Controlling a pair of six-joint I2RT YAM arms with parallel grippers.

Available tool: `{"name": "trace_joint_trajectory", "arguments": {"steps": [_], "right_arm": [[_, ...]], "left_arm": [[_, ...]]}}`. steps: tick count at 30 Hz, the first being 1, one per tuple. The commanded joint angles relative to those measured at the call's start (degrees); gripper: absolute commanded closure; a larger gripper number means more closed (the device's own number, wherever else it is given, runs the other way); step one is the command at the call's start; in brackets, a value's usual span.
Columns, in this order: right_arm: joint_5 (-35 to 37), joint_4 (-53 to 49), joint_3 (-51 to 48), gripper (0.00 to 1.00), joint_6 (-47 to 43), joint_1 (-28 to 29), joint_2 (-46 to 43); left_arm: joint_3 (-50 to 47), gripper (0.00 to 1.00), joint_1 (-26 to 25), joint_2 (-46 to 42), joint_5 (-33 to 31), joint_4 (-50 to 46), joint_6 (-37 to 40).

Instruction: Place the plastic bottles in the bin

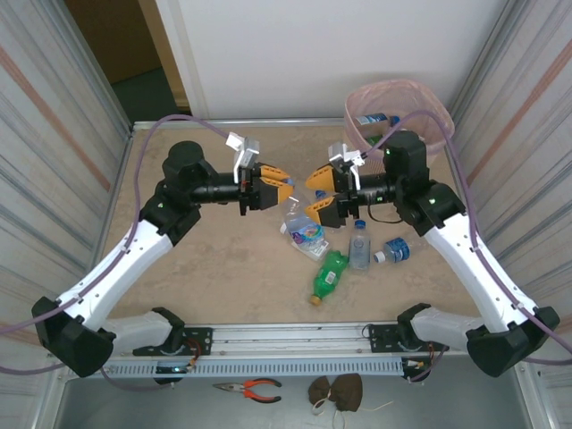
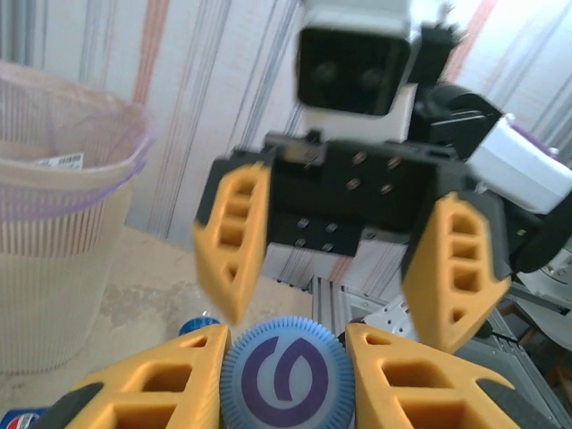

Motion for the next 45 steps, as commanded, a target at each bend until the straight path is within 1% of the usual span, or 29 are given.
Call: {"name": "trace_joint_trajectory", "arguments": {"steps": [1, 6, 9, 16, 18, 19, 21, 23, 26, 27, 30, 32, 34, 39, 42, 45], "right_arm": [[-2.97, -4.97, 1.52, 0.27, -3.36, 1.57, 0.8], [-3.76, -6.27, 0.82, 0.3, -3.91, 4.23, 1.82], [-3.1, -6.43, 1.28, 0.35, -3.86, 5.55, 2.67], [-1.52, -6.26, 2.34, 0.5, -3.53, 6.45, 3.78], [-1.33, -6.26, 2.56, 0.54, -3.27, 6.45, 3.93], [-1.54, -6.19, 2.63, 0.55, -3.24, 6.44, 3.94], [-1.7, -5.93, 2.7, 0.57, -2.86, 6.42, 3.86], [-1.35, -5.82, 2.71, 0.58, -2.66, 6.49, 3.78], [0.27, -5.83, 2.81, 0.58, -2.45, 6.21, 3.34], [0.74, -5.84, 2.82, 0.58, -2.44, 5.95, 3.18], [1.87, -5.78, 2.92, 0.58, -1.88, 4.48, 2.6], [3.35, -5.65, 3.29, 0.58, -1.21, 3.28, 2.17], [4.49, -5.5, 3.73, 0.58, -0.46, 1.86, 1.9], [7.32, -5.04, 5.81, 0.59, 1.53, -2.78, 1.12], [9.75, -4.52, 7.92, 0.59, 3.31, -6.63, 1.15], [11.59, -4.17, 10.72, 0.6, 5.64, -11.66, 1.93]], "left_arm": [[1.72, 0.89, 0.23, -2.33, 3.56, 3.35, 2.35], [2.14, 0.9, 0.25, -2.47, 3.46, 3.35, 2.55], [2.25, 0.9, 0.21, -2.23, 3.27, 3.31, 2.46], [2.16, 0.89, 0.21, -2.55, 1.88, 2.33, 3.32], [2.0, 0.88, 0.29, -2.88, 0.88, 1.67, 3.74], [1.91, 0.85, 0.27, -3.18, 0.37, 1.37, 3.96], [1.49, 0.74, 0.25, -3.83, -1.66, 0.6, 4.44], [0.94, 0.7, 0.26, -4.82, -3.68, 0.09, 4.99], [-0.04, 0.49, 0.27, -6.43, -7.41, -0.86, 5.8], [-0.38, 0.44, 0.29, -7.14, -8.77, -1.1, 5.97], [-1.84, 0.35, 0.37, -9.19, -12.03, -1.54, 6.89], [-2.55, 0.32, 0.3, -10.21, -14.39, -2.21, 7.27], [-3.18, 0.3, 0.3, -11.01, -15.99, -2.69, 7.53], [-4.19, 0.3, 0.43, -11.87, -16.77, -3.12, 7.29], [-4.45, 0.3, 0.39, -12.07, -17.11, -3.48, 7.03], [-5.28, 0.3, 0.46, -12.79, -18.13, -2.92, 6.82]]}}
